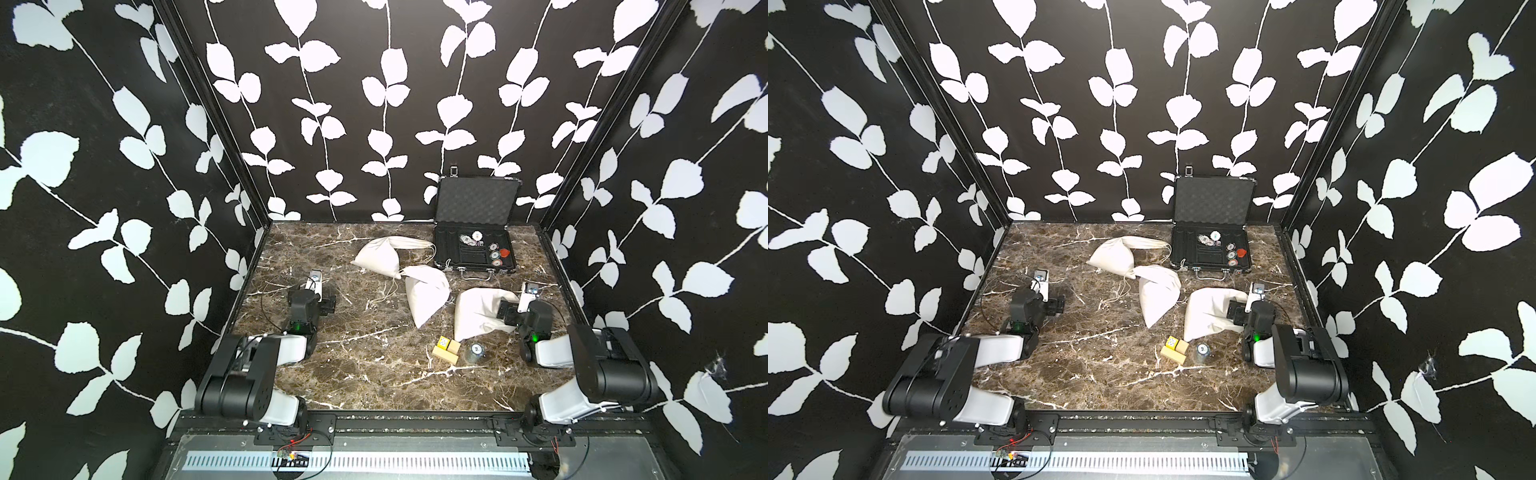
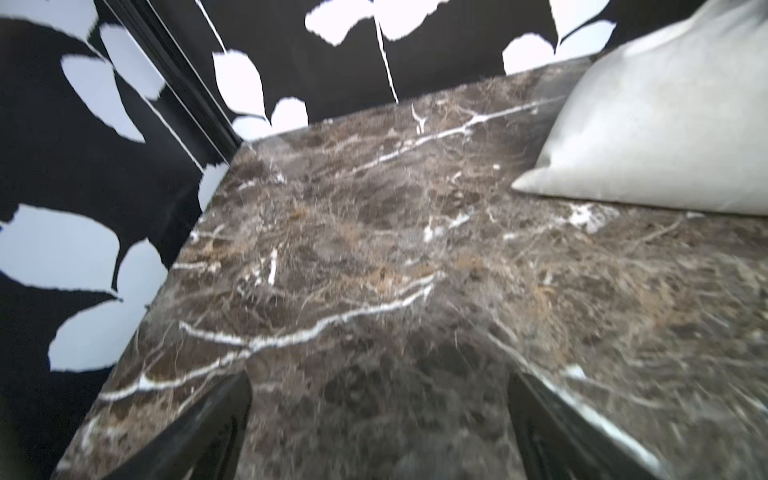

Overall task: Close the soil bag
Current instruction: Reset both arms

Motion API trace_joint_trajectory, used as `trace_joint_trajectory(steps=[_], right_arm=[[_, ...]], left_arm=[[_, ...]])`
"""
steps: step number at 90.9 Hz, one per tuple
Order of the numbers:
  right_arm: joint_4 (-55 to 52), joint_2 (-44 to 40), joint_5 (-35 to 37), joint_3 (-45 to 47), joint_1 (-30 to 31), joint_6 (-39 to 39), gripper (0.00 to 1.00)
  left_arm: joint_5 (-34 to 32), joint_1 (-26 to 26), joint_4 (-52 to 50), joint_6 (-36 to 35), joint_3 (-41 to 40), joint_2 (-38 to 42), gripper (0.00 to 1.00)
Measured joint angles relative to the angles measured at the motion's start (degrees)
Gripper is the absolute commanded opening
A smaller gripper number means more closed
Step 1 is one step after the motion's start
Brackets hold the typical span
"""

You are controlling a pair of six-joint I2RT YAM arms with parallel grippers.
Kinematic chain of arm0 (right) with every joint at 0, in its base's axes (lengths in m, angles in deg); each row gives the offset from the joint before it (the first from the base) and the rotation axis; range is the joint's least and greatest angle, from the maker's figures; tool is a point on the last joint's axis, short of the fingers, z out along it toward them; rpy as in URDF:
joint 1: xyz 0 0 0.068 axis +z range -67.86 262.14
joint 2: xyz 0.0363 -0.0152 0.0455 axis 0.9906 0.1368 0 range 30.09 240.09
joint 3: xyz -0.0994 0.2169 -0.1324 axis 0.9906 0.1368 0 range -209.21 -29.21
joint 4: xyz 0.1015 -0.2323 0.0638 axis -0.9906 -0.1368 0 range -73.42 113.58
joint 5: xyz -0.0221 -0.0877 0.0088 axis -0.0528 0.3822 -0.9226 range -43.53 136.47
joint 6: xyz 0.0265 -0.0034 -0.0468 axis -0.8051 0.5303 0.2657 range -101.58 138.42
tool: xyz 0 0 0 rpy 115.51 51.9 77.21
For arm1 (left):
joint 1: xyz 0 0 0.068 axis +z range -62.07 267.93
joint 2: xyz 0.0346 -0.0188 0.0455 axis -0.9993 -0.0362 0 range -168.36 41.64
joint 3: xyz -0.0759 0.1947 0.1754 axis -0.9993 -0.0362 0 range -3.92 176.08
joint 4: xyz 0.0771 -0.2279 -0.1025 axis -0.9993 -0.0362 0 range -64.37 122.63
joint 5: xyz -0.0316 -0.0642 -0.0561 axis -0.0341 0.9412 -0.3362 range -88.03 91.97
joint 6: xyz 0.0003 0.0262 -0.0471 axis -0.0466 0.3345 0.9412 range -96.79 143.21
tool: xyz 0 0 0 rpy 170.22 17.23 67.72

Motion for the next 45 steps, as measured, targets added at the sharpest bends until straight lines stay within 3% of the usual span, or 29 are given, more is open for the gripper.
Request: trace_joint_trajectory(steps=[10,25,45], right_arm=[[-2.2,-0.1,-0.1,-4.9,1.8,1.4,1.0],[-4.2,-0.2,0.7,-6.0,3.7,2.8,0.99],[-6.0,-0.2,1.8,-6.0,3.7,3.4,0.99]], left_arm=[[1.3,1.4,1.0,0.4,1.0,-4.6,0.99],[4.2,5.6,0.3,1.9,3.2,-5.0,0.99],[6.8,5.6,0.4,2.1,3.3,-4.9,0.99]])
